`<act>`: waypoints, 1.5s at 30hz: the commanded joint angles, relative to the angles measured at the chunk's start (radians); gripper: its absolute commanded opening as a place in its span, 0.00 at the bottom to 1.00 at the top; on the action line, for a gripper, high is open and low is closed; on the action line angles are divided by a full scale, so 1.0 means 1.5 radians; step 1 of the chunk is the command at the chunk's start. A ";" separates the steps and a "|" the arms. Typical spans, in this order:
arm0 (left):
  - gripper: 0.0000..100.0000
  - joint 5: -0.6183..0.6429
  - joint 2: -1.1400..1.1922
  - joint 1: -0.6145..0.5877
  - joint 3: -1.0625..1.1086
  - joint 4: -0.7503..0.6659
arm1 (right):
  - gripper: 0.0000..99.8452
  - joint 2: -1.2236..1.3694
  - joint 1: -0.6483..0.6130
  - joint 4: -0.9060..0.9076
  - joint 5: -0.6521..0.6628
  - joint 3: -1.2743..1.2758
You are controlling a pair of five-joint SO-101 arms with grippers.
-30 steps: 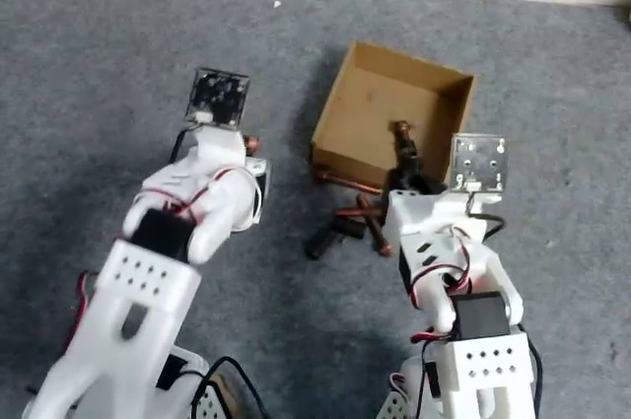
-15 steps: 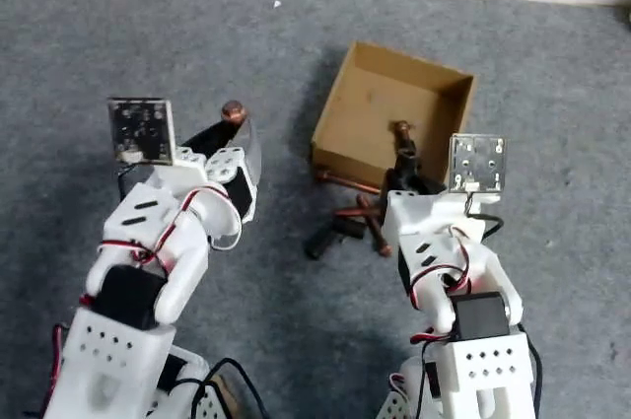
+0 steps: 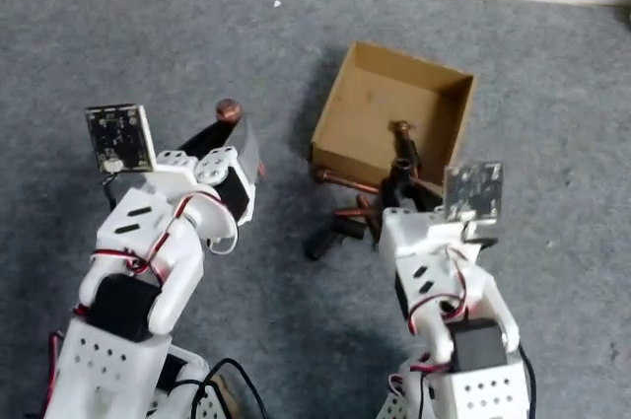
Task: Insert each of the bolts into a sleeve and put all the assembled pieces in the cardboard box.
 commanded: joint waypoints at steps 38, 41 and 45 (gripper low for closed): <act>0.01 0.073 -0.371 0.162 0.342 -0.192 | 0.01 -0.211 -0.247 -0.109 0.230 0.220; 0.01 0.073 -0.371 0.163 0.346 -0.182 | 0.01 -0.222 -0.246 -0.109 0.231 0.222; 0.01 0.073 -0.371 0.162 0.358 -0.181 | 0.01 -0.225 -0.246 -0.108 0.232 0.222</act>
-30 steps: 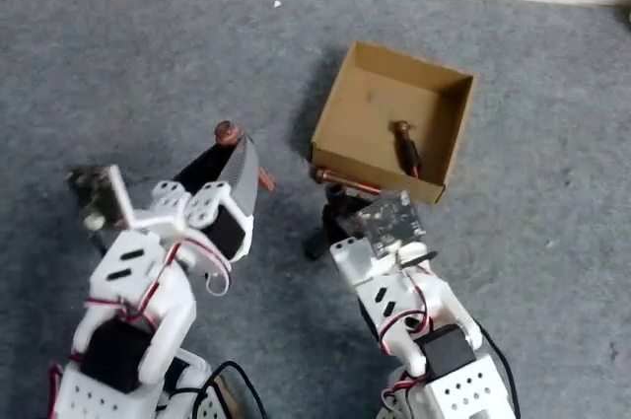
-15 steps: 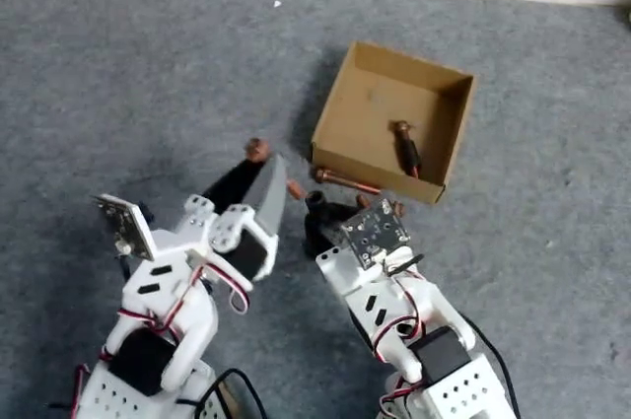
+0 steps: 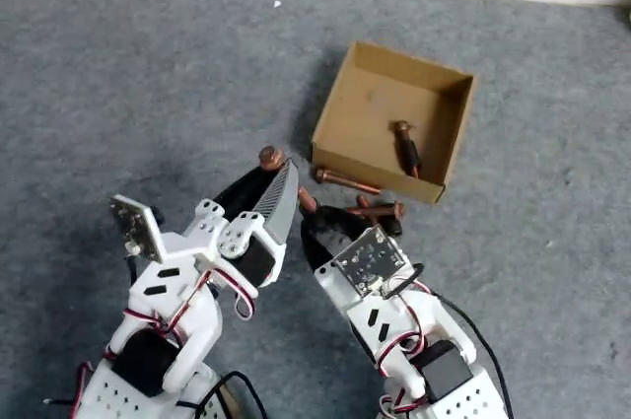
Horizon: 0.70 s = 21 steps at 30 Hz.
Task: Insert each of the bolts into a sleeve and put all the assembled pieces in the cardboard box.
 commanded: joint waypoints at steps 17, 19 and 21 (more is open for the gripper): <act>0.01 -0.041 -0.007 0.013 0.048 -0.001 | 0.01 -0.014 -0.008 0.003 0.010 -0.005; 0.01 -0.043 -0.010 0.027 0.063 0.000 | 0.01 -0.014 -0.006 0.003 0.010 -0.005; 0.01 -0.073 -0.012 0.054 0.086 -0.003 | 0.01 -0.014 -0.006 0.003 0.010 -0.005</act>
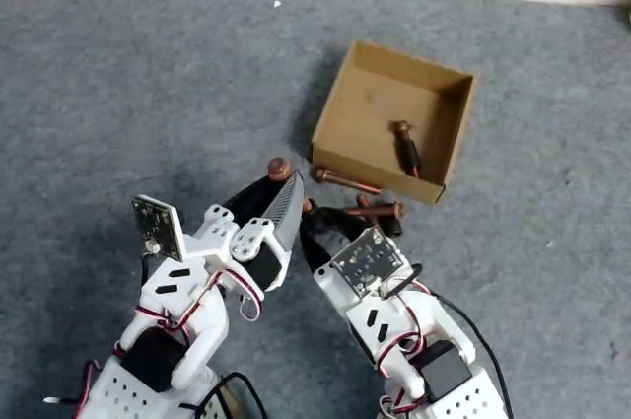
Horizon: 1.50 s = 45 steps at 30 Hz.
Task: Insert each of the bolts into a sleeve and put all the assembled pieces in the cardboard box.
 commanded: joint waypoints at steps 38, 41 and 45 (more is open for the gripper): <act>0.03 -0.080 -0.009 -0.143 0.001 0.010 | 0.01 -0.014 0.094 -0.164 0.005 0.102; 0.03 -0.082 -0.009 -0.171 0.039 -0.008 | 0.01 -0.014 0.094 -0.164 0.003 0.103; 0.01 -0.084 -0.009 -0.226 0.114 -0.053 | 0.01 -0.014 0.094 -0.161 0.002 0.103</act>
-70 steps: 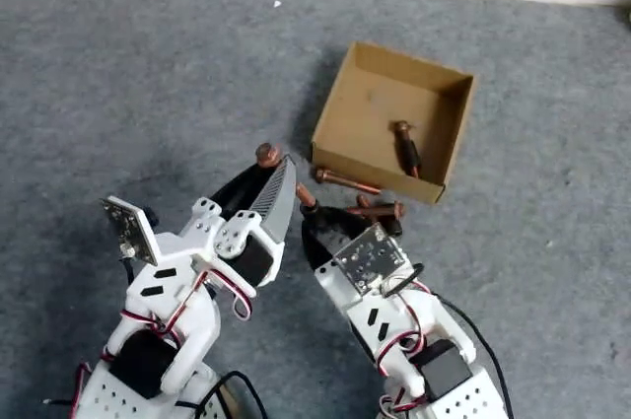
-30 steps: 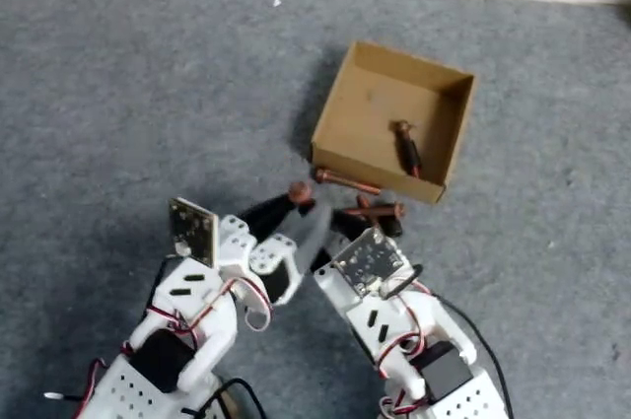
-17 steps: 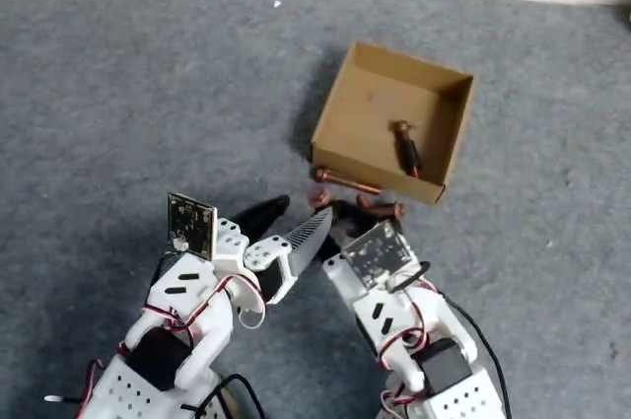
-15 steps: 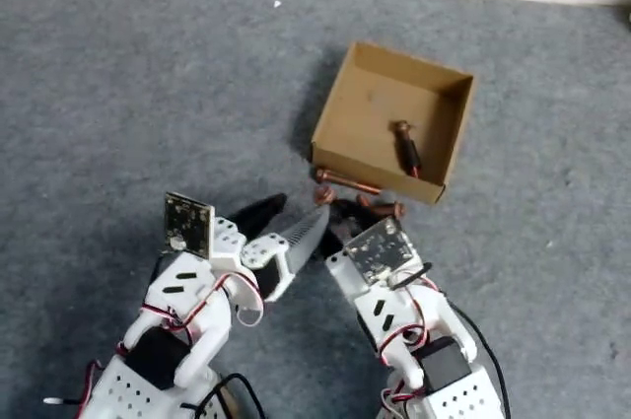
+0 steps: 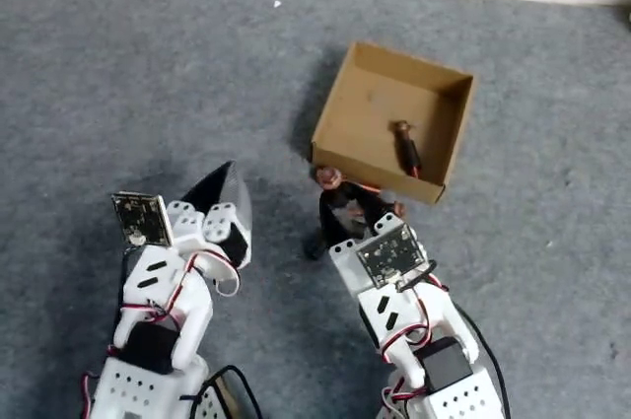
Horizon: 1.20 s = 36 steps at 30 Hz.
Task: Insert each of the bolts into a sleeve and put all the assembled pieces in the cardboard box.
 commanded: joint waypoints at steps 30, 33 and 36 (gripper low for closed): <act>0.01 -0.207 0.001 -0.123 0.041 0.145 | 0.01 0.077 0.066 0.263 -0.058 -0.208; 0.01 -0.207 0.001 -0.123 0.041 0.145 | 0.01 0.231 0.101 0.243 -0.059 -0.295; 0.01 -0.207 0.001 -0.124 0.041 0.145 | 0.01 0.407 0.132 0.241 -0.059 -0.406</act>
